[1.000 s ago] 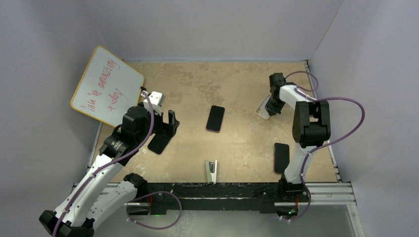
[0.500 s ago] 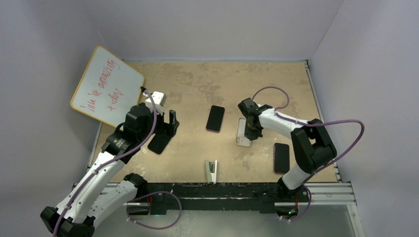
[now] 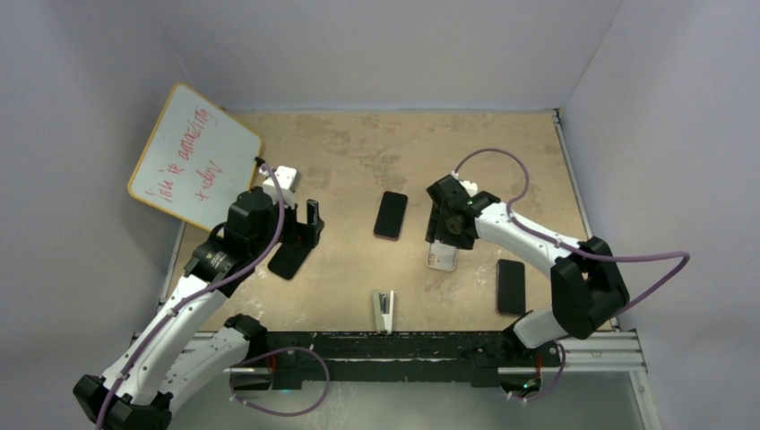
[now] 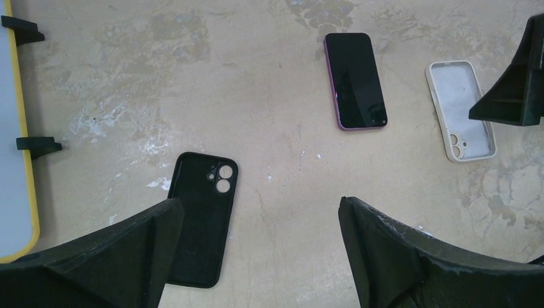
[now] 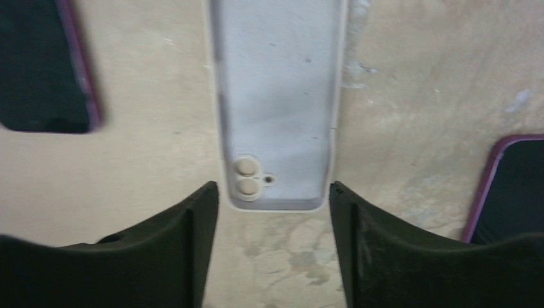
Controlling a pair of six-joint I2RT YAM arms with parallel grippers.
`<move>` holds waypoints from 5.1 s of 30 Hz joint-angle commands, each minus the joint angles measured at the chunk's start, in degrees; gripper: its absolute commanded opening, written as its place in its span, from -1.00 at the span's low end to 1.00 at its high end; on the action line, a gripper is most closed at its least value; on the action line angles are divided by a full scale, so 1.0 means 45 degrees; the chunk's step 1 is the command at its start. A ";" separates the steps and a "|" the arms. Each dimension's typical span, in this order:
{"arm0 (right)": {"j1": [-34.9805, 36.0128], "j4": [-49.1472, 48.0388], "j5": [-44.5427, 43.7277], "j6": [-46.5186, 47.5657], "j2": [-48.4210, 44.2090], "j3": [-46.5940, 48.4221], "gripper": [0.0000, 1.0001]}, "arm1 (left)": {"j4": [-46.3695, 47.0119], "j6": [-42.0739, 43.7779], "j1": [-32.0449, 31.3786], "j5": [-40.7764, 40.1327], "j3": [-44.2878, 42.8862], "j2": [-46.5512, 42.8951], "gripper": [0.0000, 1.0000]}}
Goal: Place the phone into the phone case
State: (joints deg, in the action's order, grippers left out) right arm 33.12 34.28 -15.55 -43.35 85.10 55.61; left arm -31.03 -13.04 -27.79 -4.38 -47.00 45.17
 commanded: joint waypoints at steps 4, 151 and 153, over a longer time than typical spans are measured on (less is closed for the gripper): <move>0.0945 -0.0367 -0.0703 -0.1508 0.0996 0.2693 0.92 | 0.0100 -0.0167 -0.0037 -0.0241 -0.0381 -0.0143 0.99; 0.0500 -0.1648 -0.1557 0.0821 0.0212 -0.0358 0.69 | 0.0322 -0.1955 -0.0035 0.1376 -0.0008 0.0808 0.87; 0.0491 -0.1645 -0.1516 0.0863 0.0108 -0.0351 0.58 | 0.0355 -0.2017 -0.0035 0.1463 -0.0014 0.0899 0.87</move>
State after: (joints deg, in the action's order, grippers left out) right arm 35.24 26.04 -22.76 -38.98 88.25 53.87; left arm -31.00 -20.64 -27.79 1.15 -47.03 48.93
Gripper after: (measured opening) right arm 0.834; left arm 0.938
